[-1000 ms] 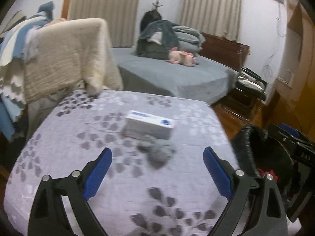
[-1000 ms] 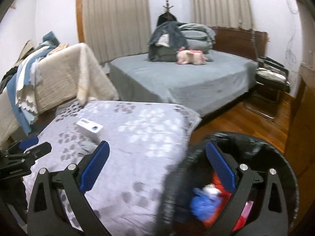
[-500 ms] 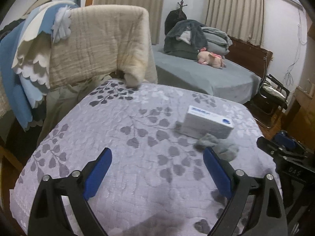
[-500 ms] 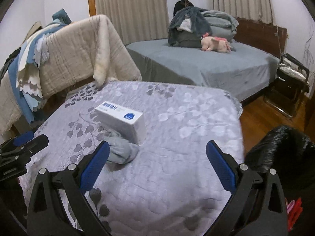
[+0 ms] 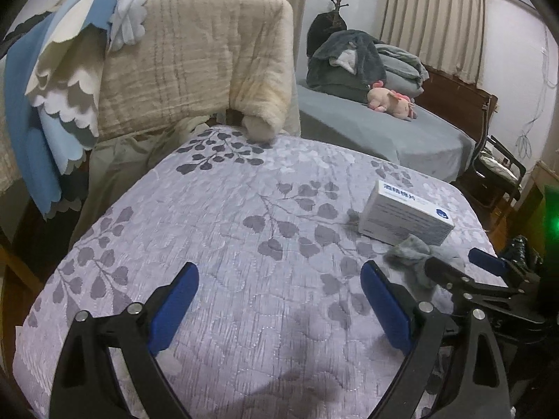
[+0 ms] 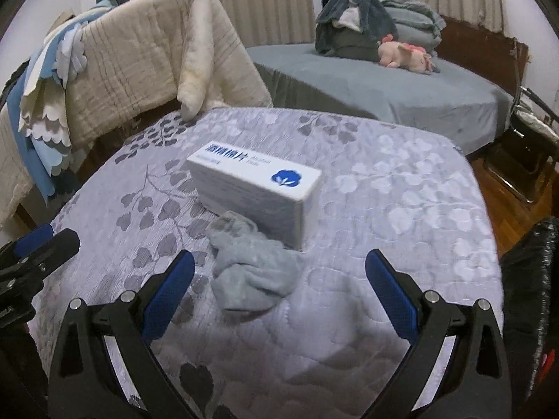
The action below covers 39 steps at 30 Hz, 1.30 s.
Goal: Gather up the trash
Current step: 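Close the right tool on the grey sock, then grasp the white Alcohol Pads box with the left tool while the right tool holds the grey sock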
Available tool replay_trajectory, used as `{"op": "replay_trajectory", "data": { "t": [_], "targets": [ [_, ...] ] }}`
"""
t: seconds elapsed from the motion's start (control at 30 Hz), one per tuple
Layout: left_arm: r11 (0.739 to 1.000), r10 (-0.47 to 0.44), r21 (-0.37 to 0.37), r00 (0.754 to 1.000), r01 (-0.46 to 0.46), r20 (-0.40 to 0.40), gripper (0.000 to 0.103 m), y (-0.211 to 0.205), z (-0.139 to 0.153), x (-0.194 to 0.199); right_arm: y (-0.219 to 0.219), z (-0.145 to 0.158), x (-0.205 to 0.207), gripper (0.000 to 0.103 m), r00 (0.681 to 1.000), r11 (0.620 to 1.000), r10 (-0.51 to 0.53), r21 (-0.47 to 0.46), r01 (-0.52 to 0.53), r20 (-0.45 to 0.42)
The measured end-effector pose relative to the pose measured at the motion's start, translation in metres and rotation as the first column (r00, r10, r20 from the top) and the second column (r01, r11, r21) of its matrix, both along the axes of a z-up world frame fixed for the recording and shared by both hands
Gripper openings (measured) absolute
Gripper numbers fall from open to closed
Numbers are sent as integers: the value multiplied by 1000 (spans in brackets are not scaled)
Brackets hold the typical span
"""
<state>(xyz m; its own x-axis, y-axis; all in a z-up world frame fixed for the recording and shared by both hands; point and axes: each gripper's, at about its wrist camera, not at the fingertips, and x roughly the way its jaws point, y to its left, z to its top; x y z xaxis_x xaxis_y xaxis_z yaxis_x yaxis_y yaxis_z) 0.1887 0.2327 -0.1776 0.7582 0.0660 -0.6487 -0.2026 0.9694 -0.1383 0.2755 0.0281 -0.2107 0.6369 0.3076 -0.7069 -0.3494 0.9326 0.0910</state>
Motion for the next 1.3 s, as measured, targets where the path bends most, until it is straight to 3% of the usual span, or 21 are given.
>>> {"op": "replay_trajectory", "data": {
  "t": [0.27,0.33,0.43,0.77,1.3],
  "targets": [
    [1000,3,-10,1000,-3,-6,92,3,-4,4,9,-8,6,71,998,1000,27,-12,-27,-48],
    [1000,3,-12,1000,-4,-6,92,4,-4,4,11,-9,7,55,998,999,36,-16,-37,-58],
    [1000,2,-13,1000,-2,-8,92,2,-3,5,11,-10,6,46,997,999,48,-11,-49,-67],
    [1000,-22,-10,1000,22,-9,92,-14,1,11,-13,-2,-6,42,997,999,42,21,-41,-66],
    [988,-155,-24,988,155,5,92,-92,6,57,-96,18,10,42,993,992,-119,32,120,-26]
  ]
}}
